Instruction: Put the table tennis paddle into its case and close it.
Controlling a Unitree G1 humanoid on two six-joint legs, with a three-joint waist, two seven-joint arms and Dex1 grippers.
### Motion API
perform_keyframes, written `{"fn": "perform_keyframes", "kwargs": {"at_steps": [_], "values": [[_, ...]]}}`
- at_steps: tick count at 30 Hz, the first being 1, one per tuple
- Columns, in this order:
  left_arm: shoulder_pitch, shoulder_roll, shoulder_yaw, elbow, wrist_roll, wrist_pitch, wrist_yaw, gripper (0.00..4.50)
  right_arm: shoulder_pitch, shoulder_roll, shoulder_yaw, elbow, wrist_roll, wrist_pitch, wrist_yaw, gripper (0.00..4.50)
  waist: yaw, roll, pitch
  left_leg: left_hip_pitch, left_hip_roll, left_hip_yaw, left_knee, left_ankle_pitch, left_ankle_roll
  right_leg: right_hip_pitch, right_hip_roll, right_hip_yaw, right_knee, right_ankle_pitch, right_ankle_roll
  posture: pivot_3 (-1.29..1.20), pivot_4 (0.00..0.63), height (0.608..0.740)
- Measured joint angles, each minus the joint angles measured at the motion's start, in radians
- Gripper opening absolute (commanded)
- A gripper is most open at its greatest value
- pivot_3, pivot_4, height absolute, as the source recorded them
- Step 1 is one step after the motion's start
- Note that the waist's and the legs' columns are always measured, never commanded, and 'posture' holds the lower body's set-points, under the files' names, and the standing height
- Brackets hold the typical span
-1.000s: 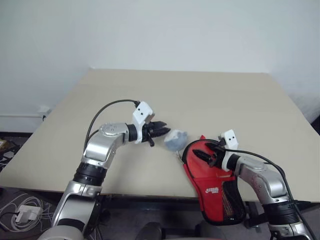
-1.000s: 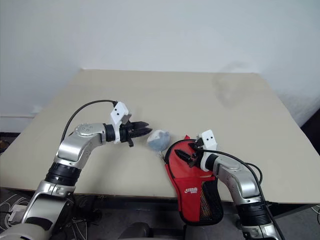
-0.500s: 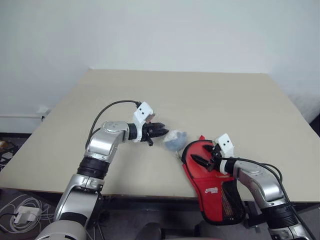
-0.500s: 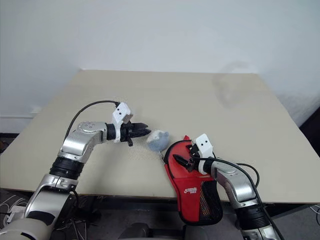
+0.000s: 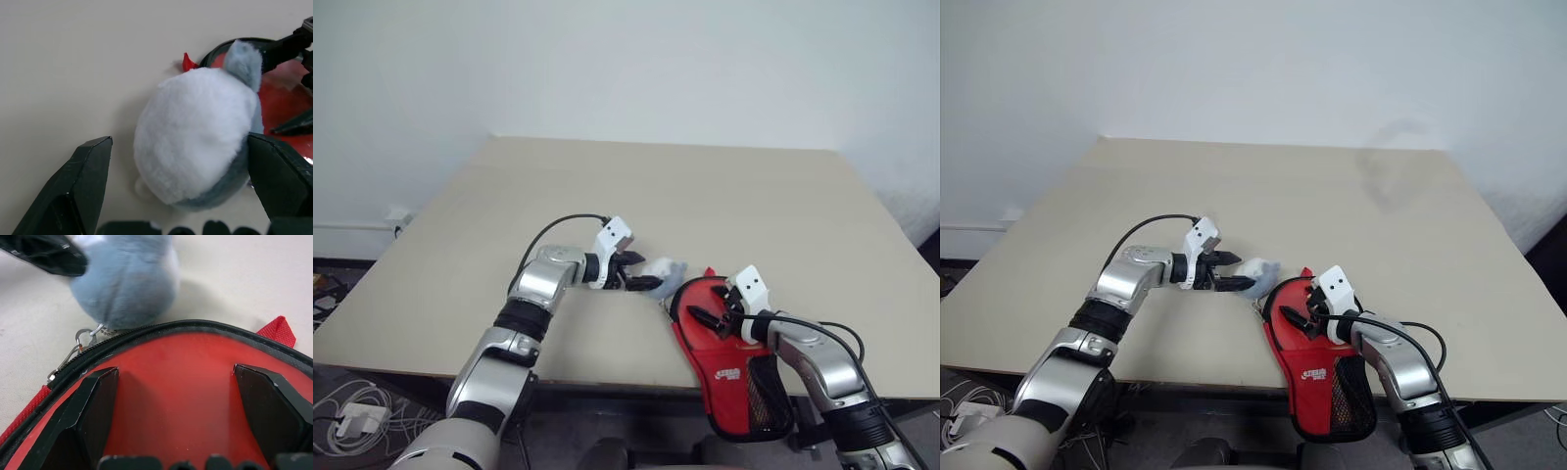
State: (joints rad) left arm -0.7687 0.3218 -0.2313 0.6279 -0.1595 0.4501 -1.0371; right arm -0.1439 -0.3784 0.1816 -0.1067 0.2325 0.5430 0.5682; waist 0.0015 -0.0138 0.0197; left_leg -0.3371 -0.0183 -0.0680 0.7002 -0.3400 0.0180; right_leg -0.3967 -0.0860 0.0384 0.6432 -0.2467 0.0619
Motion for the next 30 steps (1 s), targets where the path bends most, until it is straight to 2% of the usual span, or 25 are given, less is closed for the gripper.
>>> {"fn": "perform_keyframes", "kwargs": {"at_steps": [4,7,15,18,20,30], "values": [[-0.034,-0.051,-0.002,0.091,0.006,-0.006,-0.032,4.41,0.0,0.0,0.006,0.002,-0.013,0.0,-0.006,4.06,0.0,0.0,0.0,0.007,0.0,0.0,-0.002,0.0,0.001,0.006,0.0,0.0,-0.002,0.0,0.0,0.0,0.0,0.716],[-0.063,-0.066,-0.001,0.146,0.006,-0.002,-0.064,3.84,-0.001,0.001,0.009,0.001,-0.019,0.002,-0.009,4.06,-0.001,0.0,0.0,0.007,0.0,0.0,-0.002,0.0,0.001,0.007,0.0,0.0,-0.002,0.0,0.0,0.0,0.0,0.716],[-0.117,-0.052,0.001,0.225,0.017,-0.001,-0.184,1.17,0.005,0.001,0.012,-0.016,-0.027,0.021,-0.019,4.06,0.001,0.0,0.0,0.008,0.0,0.0,-0.002,-0.001,0.001,0.007,0.0,0.0,-0.002,0.0,0.001,0.0,0.0,0.716],[-0.141,-0.052,0.0,0.251,0.03,-0.003,-0.213,0.37,0.005,0.001,0.013,-0.017,-0.028,0.022,-0.022,4.06,0.001,0.0,0.0,0.008,0.0,0.0,-0.002,-0.001,0.001,0.007,0.0,0.0,-0.002,0.0,0.001,0.0,0.0,0.716],[-0.155,-0.056,0.0,0.276,0.041,-0.018,-0.214,0.13,0.005,0.002,0.014,-0.019,-0.028,0.026,-0.023,4.06,0.001,0.0,0.0,0.008,0.0,0.0,-0.002,-0.001,0.002,0.007,0.0,0.0,-0.002,-0.001,0.001,0.0,0.0,0.716],[-0.286,-0.126,0.032,0.52,0.109,-0.158,-0.065,0.12,0.036,-0.006,0.006,-0.066,-0.027,0.053,-0.022,4.06,0.001,-0.001,-0.001,0.008,0.0,-0.001,-0.002,-0.003,0.006,0.008,0.0,0.0,-0.002,-0.001,0.001,0.0,0.0,0.716]]}}
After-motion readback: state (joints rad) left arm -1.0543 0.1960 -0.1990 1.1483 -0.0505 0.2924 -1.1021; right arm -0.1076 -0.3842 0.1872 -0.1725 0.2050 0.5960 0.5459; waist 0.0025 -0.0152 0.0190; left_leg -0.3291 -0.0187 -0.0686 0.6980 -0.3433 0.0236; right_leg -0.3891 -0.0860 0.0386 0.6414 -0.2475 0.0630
